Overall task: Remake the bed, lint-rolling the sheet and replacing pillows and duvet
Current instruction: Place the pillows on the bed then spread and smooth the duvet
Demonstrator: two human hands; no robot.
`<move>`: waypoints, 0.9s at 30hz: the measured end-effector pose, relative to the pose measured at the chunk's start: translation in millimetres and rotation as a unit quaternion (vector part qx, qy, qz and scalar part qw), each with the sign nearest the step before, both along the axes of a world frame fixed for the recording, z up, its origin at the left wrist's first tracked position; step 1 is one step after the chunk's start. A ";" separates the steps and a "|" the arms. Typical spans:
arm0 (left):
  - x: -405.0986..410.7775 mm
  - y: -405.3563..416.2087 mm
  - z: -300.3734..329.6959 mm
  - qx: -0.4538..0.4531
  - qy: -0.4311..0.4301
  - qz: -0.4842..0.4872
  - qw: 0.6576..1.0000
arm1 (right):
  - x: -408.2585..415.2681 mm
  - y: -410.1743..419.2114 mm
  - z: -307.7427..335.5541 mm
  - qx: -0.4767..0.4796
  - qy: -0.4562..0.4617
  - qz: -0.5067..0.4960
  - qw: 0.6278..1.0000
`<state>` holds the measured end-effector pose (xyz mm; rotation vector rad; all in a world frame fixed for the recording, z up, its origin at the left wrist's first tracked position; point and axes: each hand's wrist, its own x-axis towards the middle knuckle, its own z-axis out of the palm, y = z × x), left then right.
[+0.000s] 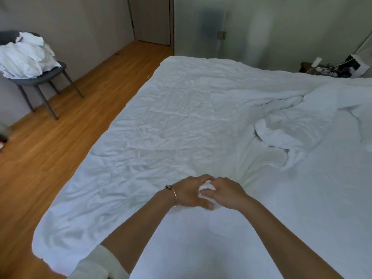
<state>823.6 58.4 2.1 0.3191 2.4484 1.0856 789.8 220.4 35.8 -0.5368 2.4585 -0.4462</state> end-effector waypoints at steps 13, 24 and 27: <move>-16.4 -10.4 26.3 0.135 0.022 0.154 0.978 | -30.4 67.4 -62.5 -0.087 0.203 -0.338 0.915; -57.0 -21.8 23.3 -0.066 0.137 0.033 0.988 | -17.7 80.2 12.0 -0.110 -0.048 -0.144 0.982; -36.9 38.9 36.1 0.111 0.028 -0.101 0.988 | -7.3 83.2 22.8 -0.062 -0.022 -0.092 0.994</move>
